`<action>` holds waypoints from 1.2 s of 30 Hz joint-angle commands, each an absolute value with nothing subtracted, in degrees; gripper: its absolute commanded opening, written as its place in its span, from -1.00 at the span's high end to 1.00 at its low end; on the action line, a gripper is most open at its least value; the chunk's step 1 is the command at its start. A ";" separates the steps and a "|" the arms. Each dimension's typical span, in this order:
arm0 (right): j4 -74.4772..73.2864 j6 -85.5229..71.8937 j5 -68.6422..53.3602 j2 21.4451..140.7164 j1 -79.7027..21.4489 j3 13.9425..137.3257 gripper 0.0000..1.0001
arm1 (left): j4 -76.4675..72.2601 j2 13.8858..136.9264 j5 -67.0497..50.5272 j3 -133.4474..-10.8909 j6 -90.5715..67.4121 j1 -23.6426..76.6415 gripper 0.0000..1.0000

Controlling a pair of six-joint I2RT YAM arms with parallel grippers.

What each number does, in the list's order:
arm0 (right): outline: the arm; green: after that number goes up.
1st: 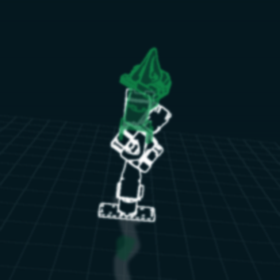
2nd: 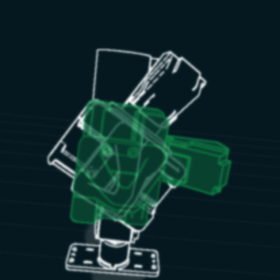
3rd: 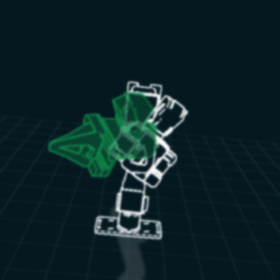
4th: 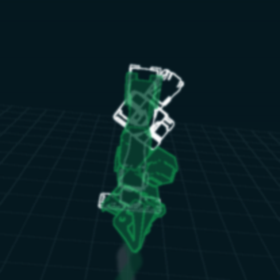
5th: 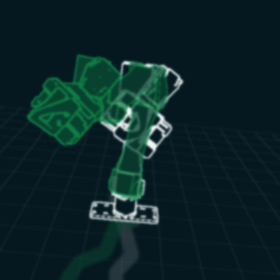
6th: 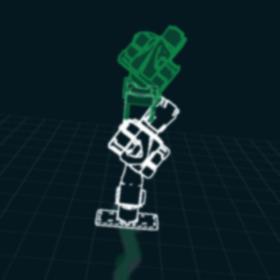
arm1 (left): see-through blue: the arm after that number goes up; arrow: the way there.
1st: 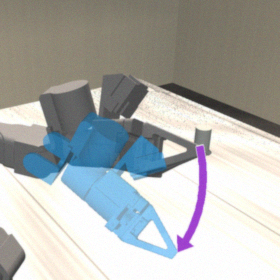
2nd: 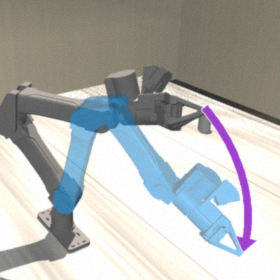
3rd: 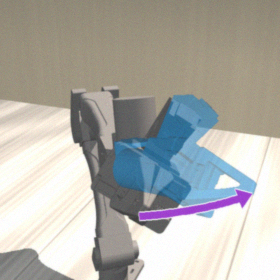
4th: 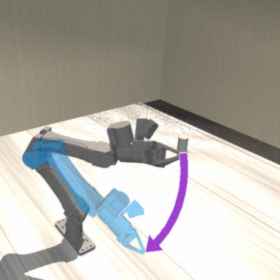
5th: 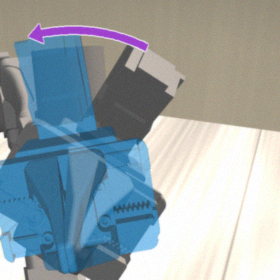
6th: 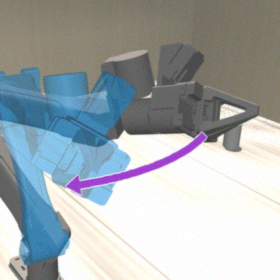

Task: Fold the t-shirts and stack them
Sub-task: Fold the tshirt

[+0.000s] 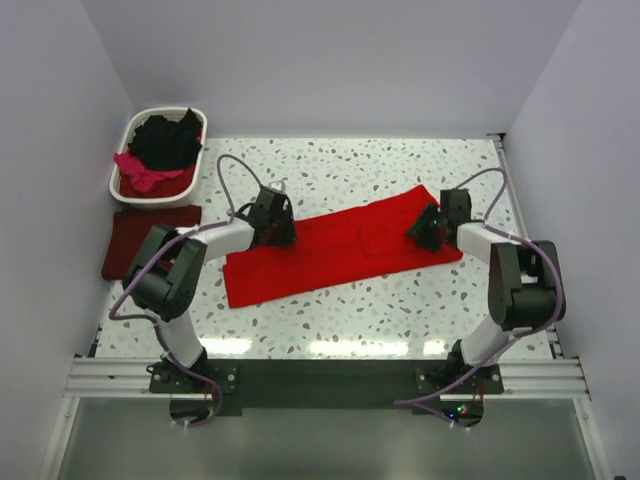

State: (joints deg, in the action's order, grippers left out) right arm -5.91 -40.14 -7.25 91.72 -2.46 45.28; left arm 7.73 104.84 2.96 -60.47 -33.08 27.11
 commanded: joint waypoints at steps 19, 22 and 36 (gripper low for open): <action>-13.28 -27.41 -18.46 122.11 -7.56 94.93 -0.15 | 12.11 62.86 -1.53 -28.81 -58.20 37.35 -0.15; -11.78 -27.86 -17.75 116.48 -8.35 90.54 -0.17 | 17.83 62.23 4.54 -34.00 -53.01 37.18 -0.15; 3.25 -35.60 -23.29 116.00 -10.99 72.51 0.24 | 20.30 58.89 15.64 -45.18 -27.79 32.61 -0.28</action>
